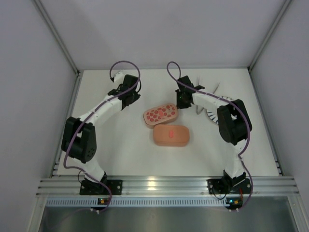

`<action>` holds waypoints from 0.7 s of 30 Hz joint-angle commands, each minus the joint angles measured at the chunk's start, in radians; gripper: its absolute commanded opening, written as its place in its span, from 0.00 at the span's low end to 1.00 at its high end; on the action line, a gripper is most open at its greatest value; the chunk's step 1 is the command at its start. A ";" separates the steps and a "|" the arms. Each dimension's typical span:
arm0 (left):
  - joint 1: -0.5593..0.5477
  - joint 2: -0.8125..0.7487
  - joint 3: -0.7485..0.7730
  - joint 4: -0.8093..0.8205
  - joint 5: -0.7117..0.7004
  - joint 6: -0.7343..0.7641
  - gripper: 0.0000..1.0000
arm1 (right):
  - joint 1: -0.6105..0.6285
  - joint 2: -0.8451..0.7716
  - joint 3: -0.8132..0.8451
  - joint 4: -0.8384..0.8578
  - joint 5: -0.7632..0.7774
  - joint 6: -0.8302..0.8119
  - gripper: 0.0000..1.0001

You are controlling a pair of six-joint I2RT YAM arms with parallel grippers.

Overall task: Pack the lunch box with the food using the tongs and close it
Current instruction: Close the box lid on the packing box.

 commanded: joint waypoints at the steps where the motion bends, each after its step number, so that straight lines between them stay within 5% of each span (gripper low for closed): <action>1: -0.010 -0.075 -0.180 -0.031 -0.043 -0.049 0.24 | 0.002 -0.003 0.038 0.014 0.009 -0.008 0.18; 10: -0.070 -0.147 -0.461 0.130 0.067 -0.119 0.02 | -0.001 0.020 0.070 0.005 0.003 0.000 0.18; 21: -0.070 -0.065 -0.560 0.390 0.267 -0.215 0.00 | -0.015 0.048 0.113 -0.021 0.008 -0.005 0.18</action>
